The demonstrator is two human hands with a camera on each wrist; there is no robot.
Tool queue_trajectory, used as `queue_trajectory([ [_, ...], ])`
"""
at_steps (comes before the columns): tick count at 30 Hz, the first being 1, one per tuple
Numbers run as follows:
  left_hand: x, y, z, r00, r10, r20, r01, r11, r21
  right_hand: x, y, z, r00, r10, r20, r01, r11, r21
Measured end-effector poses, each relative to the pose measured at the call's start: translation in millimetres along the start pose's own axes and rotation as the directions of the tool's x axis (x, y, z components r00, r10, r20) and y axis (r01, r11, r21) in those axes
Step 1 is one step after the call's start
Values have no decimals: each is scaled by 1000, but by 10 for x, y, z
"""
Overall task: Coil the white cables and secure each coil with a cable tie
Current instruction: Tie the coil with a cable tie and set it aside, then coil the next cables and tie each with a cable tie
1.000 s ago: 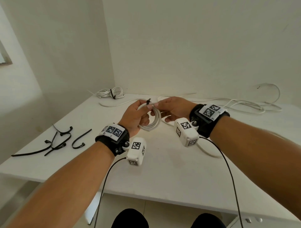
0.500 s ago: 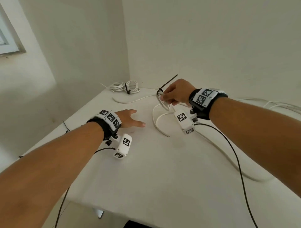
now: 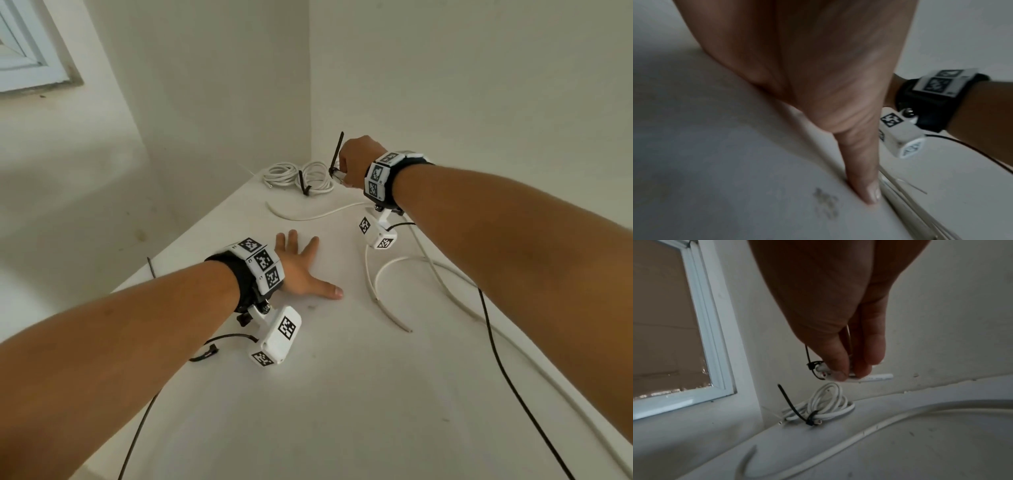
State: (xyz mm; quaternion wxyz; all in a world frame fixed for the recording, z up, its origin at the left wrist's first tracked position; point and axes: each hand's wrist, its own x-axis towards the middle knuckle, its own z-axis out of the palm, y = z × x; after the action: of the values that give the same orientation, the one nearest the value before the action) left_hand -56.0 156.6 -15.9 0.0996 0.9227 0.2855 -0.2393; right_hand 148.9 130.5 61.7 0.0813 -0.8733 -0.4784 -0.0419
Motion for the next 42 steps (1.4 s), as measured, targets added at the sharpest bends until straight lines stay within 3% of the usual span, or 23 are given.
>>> queue_trajectory([
  [7,12,-12,-34,999,21,36,-20,1000,-12,407,-23,393,998,-65,-4,63,987,-145],
  [18,-10,3,-39,998,33,51,-32,999,-35,746,66,516,971,16,238,37,976,-213],
  [25,14,-16,-26,999,33,33,-32,999,-35,431,41,292,959,-46,281,109,970,-216],
  [33,41,-29,-11,1000,29,8,-29,999,-16,-108,13,111,968,-177,179,199,973,-119],
  [39,36,-53,8,999,21,-32,-21,1000,6,-849,-2,15,889,-276,365,331,939,-95],
  [42,35,-41,18,998,17,-56,-17,1000,8,-1111,103,49,842,-265,470,374,914,-155],
])
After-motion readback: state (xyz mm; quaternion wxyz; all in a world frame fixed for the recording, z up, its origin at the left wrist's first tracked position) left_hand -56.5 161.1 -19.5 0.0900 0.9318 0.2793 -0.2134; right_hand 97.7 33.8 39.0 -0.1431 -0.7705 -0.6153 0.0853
